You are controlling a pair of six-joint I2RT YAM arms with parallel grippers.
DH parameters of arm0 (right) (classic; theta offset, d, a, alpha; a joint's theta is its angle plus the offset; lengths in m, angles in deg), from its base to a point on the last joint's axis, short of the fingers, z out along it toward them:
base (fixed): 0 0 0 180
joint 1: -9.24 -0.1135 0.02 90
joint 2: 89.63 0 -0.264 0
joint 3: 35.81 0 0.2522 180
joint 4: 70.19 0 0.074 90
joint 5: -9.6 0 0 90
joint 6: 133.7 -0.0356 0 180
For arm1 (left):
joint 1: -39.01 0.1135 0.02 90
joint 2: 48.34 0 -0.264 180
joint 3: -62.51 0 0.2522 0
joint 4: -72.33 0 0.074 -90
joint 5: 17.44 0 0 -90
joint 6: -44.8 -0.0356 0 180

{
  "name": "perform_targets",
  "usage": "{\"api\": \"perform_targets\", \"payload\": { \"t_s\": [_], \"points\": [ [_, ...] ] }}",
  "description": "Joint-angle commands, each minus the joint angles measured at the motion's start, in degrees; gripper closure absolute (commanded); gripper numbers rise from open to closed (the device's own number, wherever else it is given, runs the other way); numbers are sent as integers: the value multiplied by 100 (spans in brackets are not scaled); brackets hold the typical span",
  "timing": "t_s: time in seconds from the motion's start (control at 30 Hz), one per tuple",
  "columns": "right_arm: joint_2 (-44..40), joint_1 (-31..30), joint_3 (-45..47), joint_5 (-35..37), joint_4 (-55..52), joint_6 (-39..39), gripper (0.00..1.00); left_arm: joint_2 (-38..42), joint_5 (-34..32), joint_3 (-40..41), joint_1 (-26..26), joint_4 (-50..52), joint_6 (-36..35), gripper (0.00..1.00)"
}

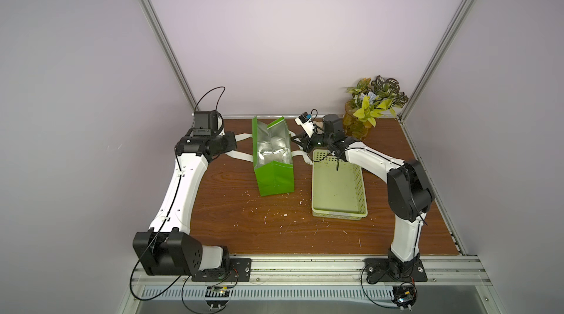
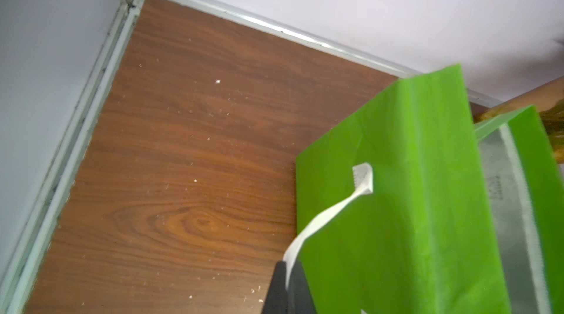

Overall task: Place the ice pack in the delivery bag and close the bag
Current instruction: Adjust the delivery bag at the center of the board.

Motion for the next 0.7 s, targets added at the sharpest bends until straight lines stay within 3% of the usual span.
{"api": "perform_targets", "payload": {
  "t_s": [0.0,0.17,0.4,0.67],
  "points": [
    [-847,19,215,77,-245,138,100,-331,341,-551,63,-27,-228,100],
    [-1597,-69,890,-51,-446,-57,100,-966,1137,-1345,20,-35,-443,100],
    [-2315,-313,1667,141,71,-766,100,-1825,1354,-2228,-680,-26,-663,100],
    [-2550,-755,2368,350,469,-1232,100,-2100,1725,-2484,-906,-29,-814,98]
  ]
}}
